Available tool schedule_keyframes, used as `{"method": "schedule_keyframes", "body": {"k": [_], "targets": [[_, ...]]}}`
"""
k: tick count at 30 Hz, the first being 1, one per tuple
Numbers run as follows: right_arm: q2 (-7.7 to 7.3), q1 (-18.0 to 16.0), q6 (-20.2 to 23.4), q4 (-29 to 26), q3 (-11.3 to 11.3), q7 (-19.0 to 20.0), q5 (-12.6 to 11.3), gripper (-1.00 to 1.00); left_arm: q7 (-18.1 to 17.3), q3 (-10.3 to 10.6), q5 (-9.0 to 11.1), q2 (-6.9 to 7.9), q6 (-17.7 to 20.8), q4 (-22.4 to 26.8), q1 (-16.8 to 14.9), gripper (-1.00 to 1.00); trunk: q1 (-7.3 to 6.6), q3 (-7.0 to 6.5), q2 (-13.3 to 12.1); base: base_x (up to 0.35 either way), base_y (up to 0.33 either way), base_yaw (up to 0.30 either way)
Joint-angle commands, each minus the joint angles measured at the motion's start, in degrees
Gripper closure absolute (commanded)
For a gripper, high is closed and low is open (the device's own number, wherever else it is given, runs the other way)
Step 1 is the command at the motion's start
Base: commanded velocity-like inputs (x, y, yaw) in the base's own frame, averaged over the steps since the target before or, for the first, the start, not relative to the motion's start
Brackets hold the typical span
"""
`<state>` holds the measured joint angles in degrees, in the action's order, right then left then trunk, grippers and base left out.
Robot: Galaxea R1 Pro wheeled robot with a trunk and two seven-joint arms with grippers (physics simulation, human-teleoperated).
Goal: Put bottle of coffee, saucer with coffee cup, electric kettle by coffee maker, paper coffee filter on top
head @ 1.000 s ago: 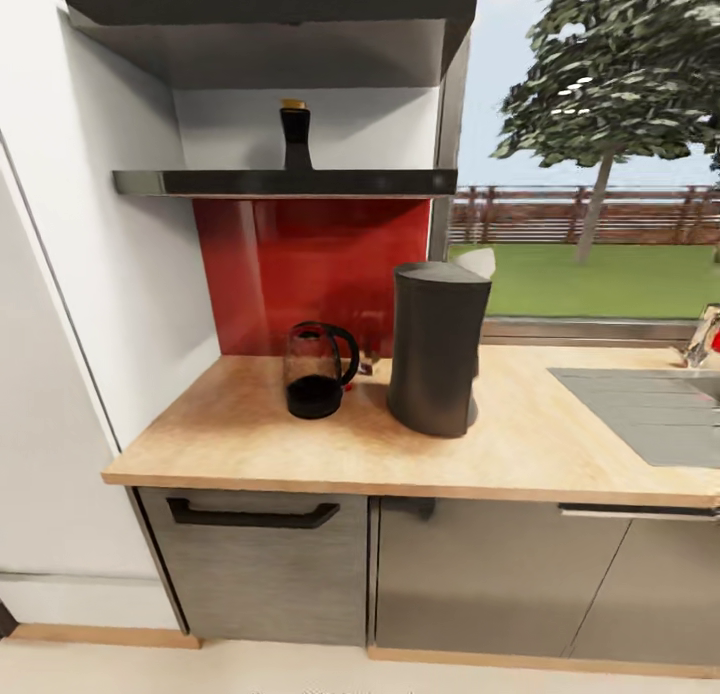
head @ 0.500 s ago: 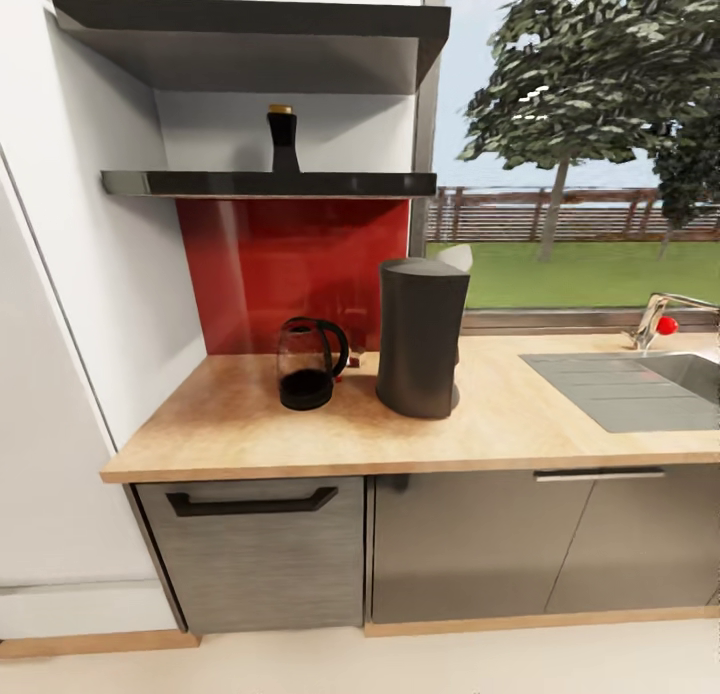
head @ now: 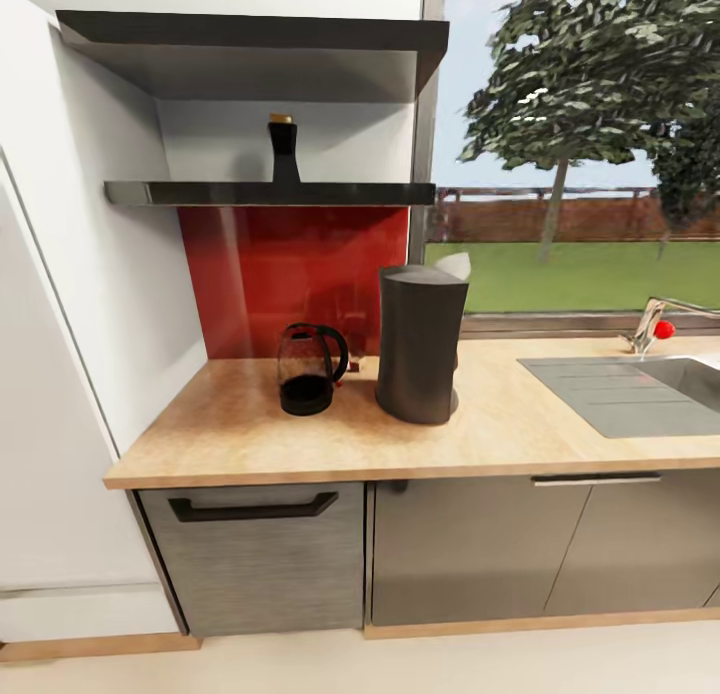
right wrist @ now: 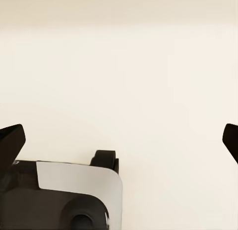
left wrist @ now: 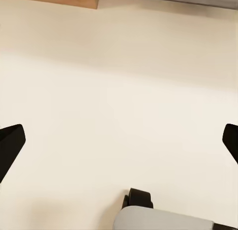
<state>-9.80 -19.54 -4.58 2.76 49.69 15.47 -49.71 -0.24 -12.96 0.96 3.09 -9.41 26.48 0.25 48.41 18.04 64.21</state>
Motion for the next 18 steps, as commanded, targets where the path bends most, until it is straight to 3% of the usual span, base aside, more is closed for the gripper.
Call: {"method": "schedule_keyframes", "body": {"k": [1,18], "targets": [[0.04,-0.1,-0.3,0.2,0.5,0.4,-0.6,-1.00,0.0,-0.1,0.1,-0.01,-0.1,0.1,0.0,-1.00,-0.22,-0.13,-0.4,0.000,0.000,0.000],[-0.03,-0.1,-0.3,0.2,0.4,0.4,-0.6,-1.00,0.0,-0.1,0.1,-0.01,-0.1,0.0,0.0,-1.00,-3.96,-3.18,-7.2,0.000,0.000,0.000]]}}
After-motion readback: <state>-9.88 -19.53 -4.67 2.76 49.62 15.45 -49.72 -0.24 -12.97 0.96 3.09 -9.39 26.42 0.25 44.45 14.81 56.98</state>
